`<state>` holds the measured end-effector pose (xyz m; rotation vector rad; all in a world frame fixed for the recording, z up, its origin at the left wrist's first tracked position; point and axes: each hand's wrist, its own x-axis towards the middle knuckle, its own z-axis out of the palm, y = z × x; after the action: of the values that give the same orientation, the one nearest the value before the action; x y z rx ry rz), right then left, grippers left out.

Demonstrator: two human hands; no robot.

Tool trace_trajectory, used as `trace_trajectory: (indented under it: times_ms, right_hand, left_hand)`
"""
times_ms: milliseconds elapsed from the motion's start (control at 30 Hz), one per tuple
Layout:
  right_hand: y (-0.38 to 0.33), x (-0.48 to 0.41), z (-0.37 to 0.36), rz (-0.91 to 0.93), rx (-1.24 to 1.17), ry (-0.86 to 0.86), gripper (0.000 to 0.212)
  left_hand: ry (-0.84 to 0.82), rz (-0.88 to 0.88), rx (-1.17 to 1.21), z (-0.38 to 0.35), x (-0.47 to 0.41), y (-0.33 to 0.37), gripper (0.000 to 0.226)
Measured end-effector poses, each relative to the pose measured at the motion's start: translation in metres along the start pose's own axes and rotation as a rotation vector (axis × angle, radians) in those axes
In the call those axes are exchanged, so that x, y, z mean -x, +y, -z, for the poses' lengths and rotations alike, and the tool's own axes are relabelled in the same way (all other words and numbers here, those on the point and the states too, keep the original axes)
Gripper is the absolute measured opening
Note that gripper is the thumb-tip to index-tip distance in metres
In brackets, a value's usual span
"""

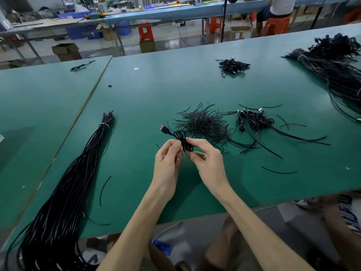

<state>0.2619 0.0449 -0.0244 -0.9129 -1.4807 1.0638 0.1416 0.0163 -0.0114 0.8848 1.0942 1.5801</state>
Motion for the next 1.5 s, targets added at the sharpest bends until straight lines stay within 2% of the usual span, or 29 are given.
trace_trajectory:
  times_ms: [133, 300, 367, 500, 667, 833, 967, 1167, 1300, 1367, 1500]
  right_hand:
    - [0.002, 0.000, 0.002, 0.033, 0.181, 0.089, 0.033]
    - [-0.001, 0.004, -0.001, 0.103, 0.166, 0.038, 0.023]
    - [0.000, 0.005, -0.003, 0.090, 0.169, -0.024, 0.022]
    - [0.000, 0.008, -0.004, -0.083, 0.055, -0.214, 0.024]
    - [-0.004, 0.007, -0.001, -0.142, -0.089, -0.354, 0.021]
    - [-0.005, 0.003, 0.002, -0.137, -0.220, -0.305, 0.043]
    - [-0.006, 0.001, 0.007, -0.147, -0.324, -0.272, 0.053]
    - [-0.006, -0.001, 0.013, -0.310, -0.489, -0.251, 0.040]
    - [-0.007, 0.000, 0.008, -0.194, -0.180, -0.299, 0.033]
    - [-0.008, 0.000, 0.006, -0.118, -0.083, -0.316, 0.038]
    - [-0.011, -0.001, 0.005, -0.021, -0.020, -0.335, 0.045]
  left_hand:
    - [-0.162, 0.002, 0.008, 0.010, 0.002, 0.004, 0.026]
    - [-0.271, 0.021, -0.173, 0.025, -0.004, 0.024, 0.025]
    - [-0.314, -0.018, -0.307, 0.032, -0.007, 0.034, 0.026]
    - [-0.410, -0.141, -0.610, 0.042, -0.009, 0.054, 0.027]
    - [-0.497, -0.294, -0.802, 0.036, 0.002, 0.056, 0.024]
    - [-0.514, -0.406, -0.983, 0.028, 0.006, 0.041, 0.024]
    - [-0.498, -0.422, -0.961, 0.028, 0.009, 0.032, 0.022]
    - [-0.464, -0.479, -1.041, 0.034, 0.006, 0.031, 0.019]
    - [-0.462, -0.531, -1.124, 0.047, 0.004, 0.024, 0.020]
    - [-0.450, -0.525, -1.144, 0.049, 0.002, 0.019, 0.022]
    - [-0.330, -0.451, -0.991, 0.045, 0.003, 0.010, 0.022]
